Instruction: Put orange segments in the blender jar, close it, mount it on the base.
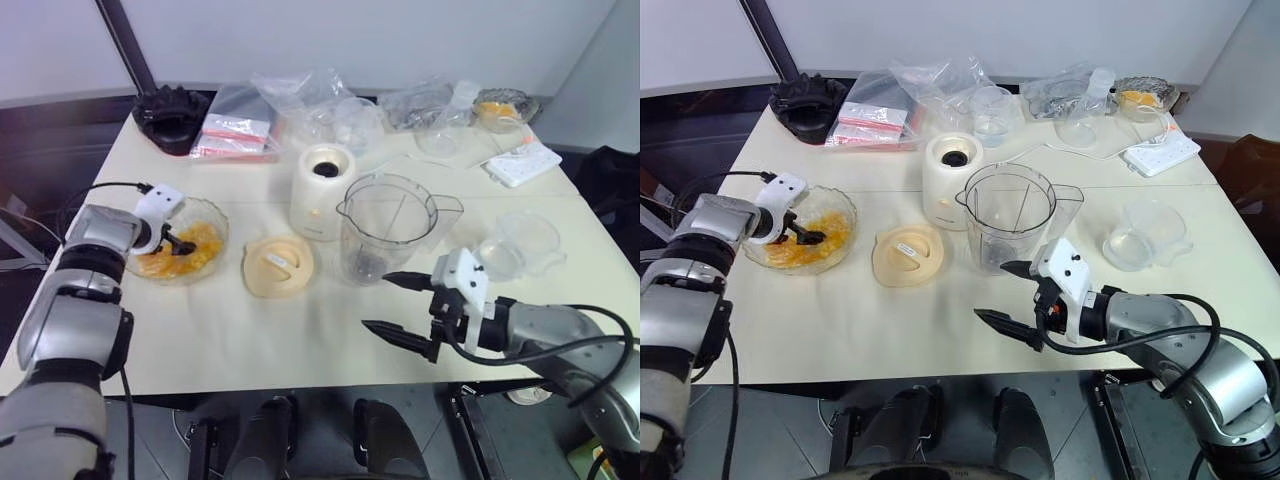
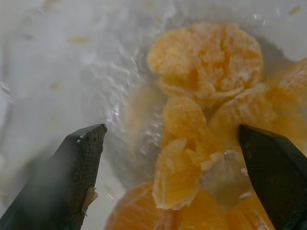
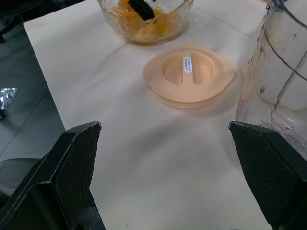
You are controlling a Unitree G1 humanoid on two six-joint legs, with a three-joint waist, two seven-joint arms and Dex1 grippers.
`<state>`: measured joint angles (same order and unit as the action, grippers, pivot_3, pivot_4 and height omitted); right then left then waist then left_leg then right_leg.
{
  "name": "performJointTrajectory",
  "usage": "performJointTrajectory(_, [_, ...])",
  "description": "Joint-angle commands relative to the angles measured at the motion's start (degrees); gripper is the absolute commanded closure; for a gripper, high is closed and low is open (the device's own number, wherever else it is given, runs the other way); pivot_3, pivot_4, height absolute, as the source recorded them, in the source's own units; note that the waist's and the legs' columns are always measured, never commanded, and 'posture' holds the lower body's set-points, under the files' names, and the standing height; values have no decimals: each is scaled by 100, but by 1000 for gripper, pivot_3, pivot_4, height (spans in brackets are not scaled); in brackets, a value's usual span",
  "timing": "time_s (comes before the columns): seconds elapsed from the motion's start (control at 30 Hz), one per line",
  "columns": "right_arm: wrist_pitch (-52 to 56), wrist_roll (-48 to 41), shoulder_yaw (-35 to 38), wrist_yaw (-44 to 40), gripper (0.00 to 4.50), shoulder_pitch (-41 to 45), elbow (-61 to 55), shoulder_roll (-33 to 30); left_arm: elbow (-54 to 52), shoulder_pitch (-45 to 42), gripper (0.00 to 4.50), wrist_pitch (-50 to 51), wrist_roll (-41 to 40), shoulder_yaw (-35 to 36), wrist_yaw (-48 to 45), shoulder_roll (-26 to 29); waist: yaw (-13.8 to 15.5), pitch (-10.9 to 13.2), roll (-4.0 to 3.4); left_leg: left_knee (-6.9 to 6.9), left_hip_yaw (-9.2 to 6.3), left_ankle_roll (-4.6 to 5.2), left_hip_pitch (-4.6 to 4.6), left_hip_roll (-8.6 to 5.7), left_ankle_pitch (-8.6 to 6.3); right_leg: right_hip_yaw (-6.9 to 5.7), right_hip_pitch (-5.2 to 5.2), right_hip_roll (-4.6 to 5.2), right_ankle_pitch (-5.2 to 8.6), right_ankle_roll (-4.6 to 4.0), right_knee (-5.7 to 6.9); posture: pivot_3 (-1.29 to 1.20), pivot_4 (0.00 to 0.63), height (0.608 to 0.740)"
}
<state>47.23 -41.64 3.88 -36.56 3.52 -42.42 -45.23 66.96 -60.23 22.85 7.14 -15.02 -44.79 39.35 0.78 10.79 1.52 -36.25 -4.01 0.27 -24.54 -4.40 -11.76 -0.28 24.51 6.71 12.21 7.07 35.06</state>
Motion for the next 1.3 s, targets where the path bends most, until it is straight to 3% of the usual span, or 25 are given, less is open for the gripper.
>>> performJointTrajectory(0.03, [9, -60, 83, 134, 22, 53, -192, 49, 137, -128, 0, -67, 192, 46, 68, -28, -3, 0, 0, -1, 0, 0, 1, 0, 0, 0, 0, 0, 0, 0, 2, 0, 150, 740])
performJointTrajectory(0.17, [23, -46, 77, 311, 22, -53, -314, 110, 258, -85, 0, -74, 338, 8, 68, -163, 0, -1, 1, -2, 0, 0, 4, 0, 0, 0, -2, 0, -1, 1, 5, 0, 150, 740])
performJointTrajectory(0.23, [20, -40, 65, 374, 0, -93, -353, 136, 320, -71, 537, -100, 384, 24, 87, -202, 0, -2, 0, -2, 0, 0, 5, 0, 0, 0, -3, 0, -1, 1, 5, 0, 150, 740])
performJointTrajectory(0.37, [-1, -28, 49, 456, 0, -139, -390, 177, 449, -53, 2353, -111, 402, 97, 167, -243, -9, -4, 1, -6, 0, 0, 7, 0, 0, 0, -5, -1, -2, 3, 9, 0, 150, 740])
performJointTrajectory(0.5, [-69, 55, -11, 483, 0, -189, -362, 184, 578, -31, 4467, -93, 412, 194, 356, -262, -7, -5, 0, -8, 0, 1, 13, 1, 0, 1, -7, -3, -3, 4, 15, 0, 150, 740])
performJointTrajectory(0.77, [-229, 243, -98, 435, 0, -305, -288, 202, 327, -381, 4467, -235, 751, 92, 512, 77, -17, -5, 5, -9, 1, 0, 12, 2, 0, 1, -7, -9, -3, 5, 16, 0, 150, 740])
performJointTrajectory(0.9, [-288, 267, -25, 389, 0, -426, -265, 178, -464, -677, 4467, -47, 724, 171, -138, 464, -7, 8, 28, -8, -2, 0, 6, 7, 1, 0, -3, -16, -4, 5, 16, 0, 150, 740])
performJointTrajectory(1.13, [-489, 419, 87, 231, 0, -610, -35, 142, -2269, 98, 4467, 754, 283, 423, -1527, 1131, -20, 5, 23, -6, 7, -1, 8, 1, 0, 4, -7, -2, -3, 4, 5, 0, 150, 740])
performJointTrajectory(1.3, [-585, 460, 337, 94, 0, -669, 183, 80, -2535, 472, 4467, 1162, -232, 902, -1718, 1227, -11, 5, 24, -8, 0, 0, 8, 9, 1, 4, -3, -13, -3, 2, 12, 0, 150, 740])
